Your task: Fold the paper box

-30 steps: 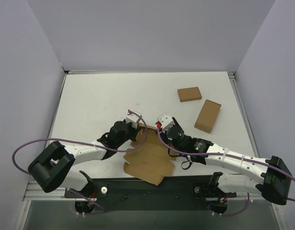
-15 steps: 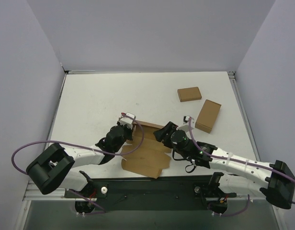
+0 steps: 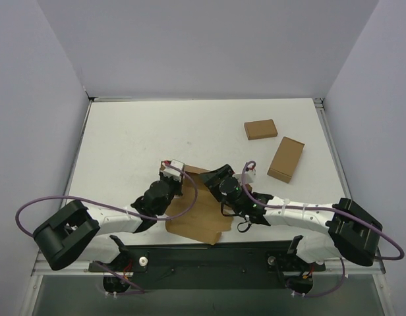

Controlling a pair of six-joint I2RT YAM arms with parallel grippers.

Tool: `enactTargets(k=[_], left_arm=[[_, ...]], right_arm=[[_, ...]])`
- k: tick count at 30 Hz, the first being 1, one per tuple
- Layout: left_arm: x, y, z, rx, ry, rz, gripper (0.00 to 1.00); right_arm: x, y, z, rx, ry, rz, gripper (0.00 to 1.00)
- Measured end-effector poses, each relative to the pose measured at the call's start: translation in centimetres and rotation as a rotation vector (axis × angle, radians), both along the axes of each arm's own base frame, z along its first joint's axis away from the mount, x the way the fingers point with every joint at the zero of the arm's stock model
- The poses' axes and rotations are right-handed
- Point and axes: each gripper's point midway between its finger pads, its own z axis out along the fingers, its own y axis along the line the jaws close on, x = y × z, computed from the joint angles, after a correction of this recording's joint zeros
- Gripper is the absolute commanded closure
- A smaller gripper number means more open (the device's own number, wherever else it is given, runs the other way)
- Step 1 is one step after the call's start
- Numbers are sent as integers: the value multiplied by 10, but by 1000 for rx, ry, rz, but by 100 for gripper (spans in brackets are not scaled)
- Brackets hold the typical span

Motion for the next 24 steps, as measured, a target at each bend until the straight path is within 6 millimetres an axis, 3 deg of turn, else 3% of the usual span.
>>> enactTargets(k=[7, 11, 14, 18, 20, 21, 24], left_arm=[[-10, 4, 0, -2, -36, 12, 100], [-12, 4, 3, -3, -59, 14, 100], [-11, 4, 7, -13, -74, 22, 100], [-13, 3, 2, 0, -67, 22, 99], [-13, 4, 0, 5, -65, 22, 86], [-13, 4, -1, 9, -64, 23, 74], [-14, 3, -1, 10, -64, 14, 61]], right_arm=[[16, -8, 8, 14, -53, -88, 49], [25, -15, 2, -20, -67, -129, 70], [29, -19, -2, -52, -78, -143, 80], [33, -17, 5, -38, -109, -151, 95], [35, -15, 10, -26, -130, -152, 100], [37, -13, 12, -18, -142, -153, 100], [38, -12, 13, -17, -167, -145, 100]])
